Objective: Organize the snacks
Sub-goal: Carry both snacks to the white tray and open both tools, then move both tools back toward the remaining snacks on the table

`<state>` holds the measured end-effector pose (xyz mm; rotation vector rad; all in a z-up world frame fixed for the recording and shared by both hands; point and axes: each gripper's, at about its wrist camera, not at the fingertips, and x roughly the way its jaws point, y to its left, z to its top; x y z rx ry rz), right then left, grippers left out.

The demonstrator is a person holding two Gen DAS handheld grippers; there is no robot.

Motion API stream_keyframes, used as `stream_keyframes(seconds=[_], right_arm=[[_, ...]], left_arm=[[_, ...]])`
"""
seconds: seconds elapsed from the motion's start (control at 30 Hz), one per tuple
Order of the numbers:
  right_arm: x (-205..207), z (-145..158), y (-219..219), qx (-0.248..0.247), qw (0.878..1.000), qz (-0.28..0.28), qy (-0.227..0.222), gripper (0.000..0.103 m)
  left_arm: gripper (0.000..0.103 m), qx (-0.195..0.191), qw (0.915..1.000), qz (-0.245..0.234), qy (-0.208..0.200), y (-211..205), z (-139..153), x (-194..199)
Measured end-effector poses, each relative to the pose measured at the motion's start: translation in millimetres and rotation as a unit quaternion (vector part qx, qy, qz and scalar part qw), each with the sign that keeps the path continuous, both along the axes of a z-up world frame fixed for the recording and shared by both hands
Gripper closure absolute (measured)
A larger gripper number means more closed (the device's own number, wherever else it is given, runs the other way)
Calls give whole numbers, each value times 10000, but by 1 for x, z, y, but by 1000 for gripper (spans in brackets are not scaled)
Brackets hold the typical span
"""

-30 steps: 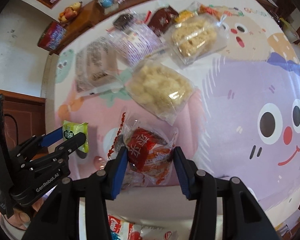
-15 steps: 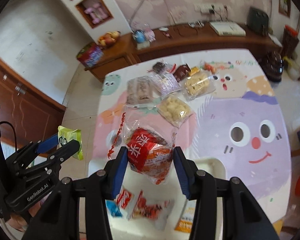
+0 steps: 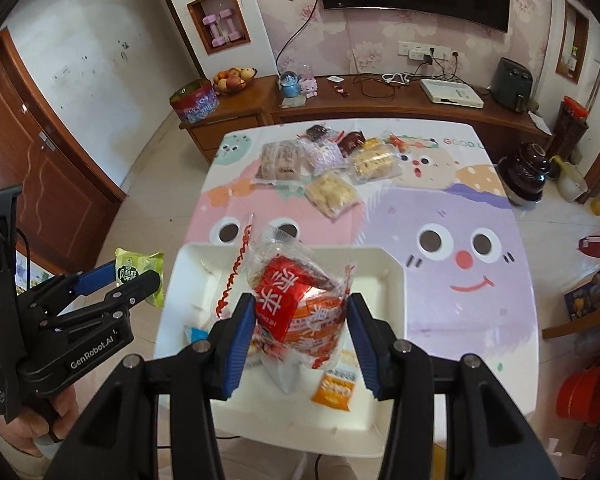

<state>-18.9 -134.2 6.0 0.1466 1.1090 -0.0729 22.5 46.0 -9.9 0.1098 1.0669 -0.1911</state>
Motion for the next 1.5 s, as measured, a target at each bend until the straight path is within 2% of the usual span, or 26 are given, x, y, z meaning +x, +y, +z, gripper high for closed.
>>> stream_keyframes(seconds=[0.17,0.5,0.53,0.6,0.63,0.67,1.5], right_arm=[[-14,-5,0,-67,9999,46,126,56],[-29,-7,8,-185,9993,245,229,54],[-29,-8,8,-206,9992,249,238,52],[-31,-6,8,-228,9992,259,205,52],[-32,-5,9,-244,9992,265,176,51],[-33,-3,9,-263,9992,270,143,51],[-57,4,0,-233,9996,170,-3,51]], left_arm=[[54,162,9998,39,-139,-9,-4,-20],[52,242,9996,117,-40,-15,-9,-31],[46,267,9995,133,-52,-16,-9,-33],[29,309,9993,175,-83,-16,-8,-34],[17,309,9993,201,-108,-15,-6,-36],[14,304,9992,228,-141,-15,-5,-37],[13,133,9984,435,-327,-11,3,-56]])
